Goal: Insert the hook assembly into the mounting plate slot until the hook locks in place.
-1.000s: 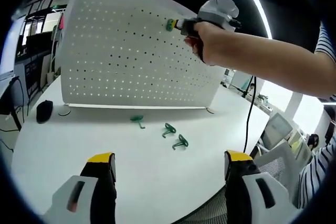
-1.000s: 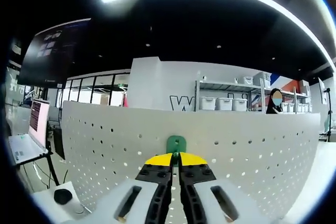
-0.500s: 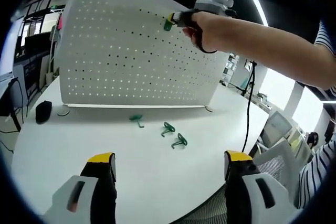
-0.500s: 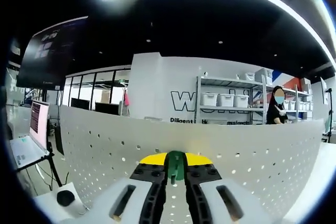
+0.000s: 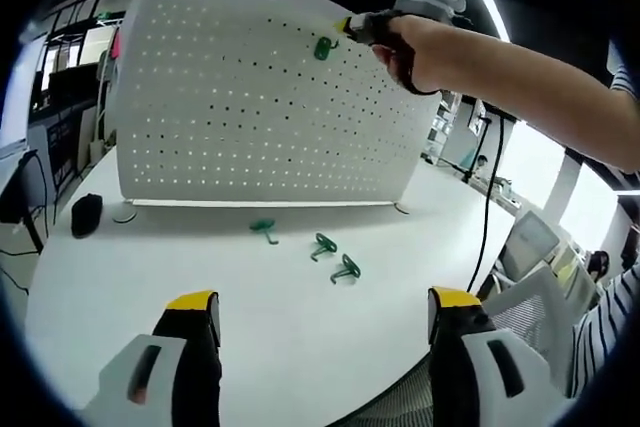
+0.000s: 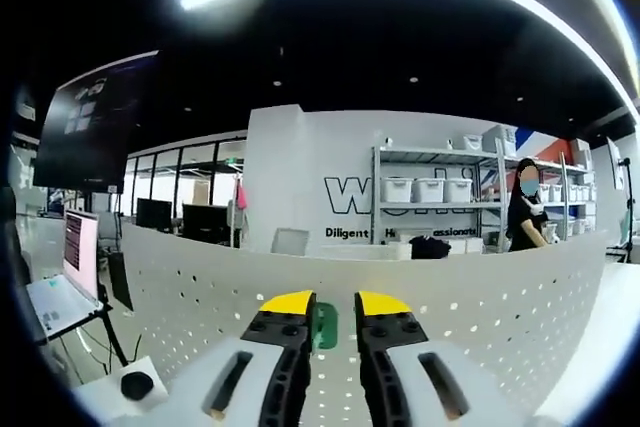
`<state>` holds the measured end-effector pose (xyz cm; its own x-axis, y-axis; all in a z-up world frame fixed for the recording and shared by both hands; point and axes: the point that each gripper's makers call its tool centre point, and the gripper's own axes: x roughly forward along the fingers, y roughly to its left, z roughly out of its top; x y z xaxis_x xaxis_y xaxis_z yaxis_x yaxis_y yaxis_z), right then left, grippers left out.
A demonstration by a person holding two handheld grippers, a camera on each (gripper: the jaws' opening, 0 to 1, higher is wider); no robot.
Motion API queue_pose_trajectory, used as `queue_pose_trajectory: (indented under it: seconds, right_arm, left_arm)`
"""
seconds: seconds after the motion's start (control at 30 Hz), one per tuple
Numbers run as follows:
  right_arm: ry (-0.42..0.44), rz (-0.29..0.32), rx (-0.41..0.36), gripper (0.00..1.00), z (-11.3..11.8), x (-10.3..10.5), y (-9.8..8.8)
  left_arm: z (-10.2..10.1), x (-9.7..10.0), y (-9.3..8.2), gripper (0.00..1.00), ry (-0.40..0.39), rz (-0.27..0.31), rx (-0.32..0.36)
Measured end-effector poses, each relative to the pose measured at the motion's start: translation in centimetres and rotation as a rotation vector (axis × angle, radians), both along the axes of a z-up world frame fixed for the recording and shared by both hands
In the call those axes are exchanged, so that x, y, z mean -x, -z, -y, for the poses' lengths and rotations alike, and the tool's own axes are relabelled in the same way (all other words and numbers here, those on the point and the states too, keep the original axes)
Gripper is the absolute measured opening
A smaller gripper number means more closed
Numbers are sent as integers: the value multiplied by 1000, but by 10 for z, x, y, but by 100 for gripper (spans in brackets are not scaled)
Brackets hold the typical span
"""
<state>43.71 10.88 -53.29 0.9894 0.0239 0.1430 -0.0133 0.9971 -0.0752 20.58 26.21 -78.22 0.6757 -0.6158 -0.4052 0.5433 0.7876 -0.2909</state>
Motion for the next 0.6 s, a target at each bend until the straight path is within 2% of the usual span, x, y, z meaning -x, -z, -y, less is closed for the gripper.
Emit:
queue_pose_trajectory:
  seconds: [0.17,0.27,0.47,0.6]
  right_arm:
    - [-12,11,5,15,8,19,-9]
    - [-19,7,24,16,13,30,-7]
    - [-24,-66,57,18,35,52,18]
    - [-9,-93,97,19,51,70,30]
  left_arm:
    - [1,2,1,87,12,4,-15]
    - [2,3,1,87,19,3,-15]
    - [5,4,0,87,30,6,-16]
    - [6,4,0,87,34,8,-15]
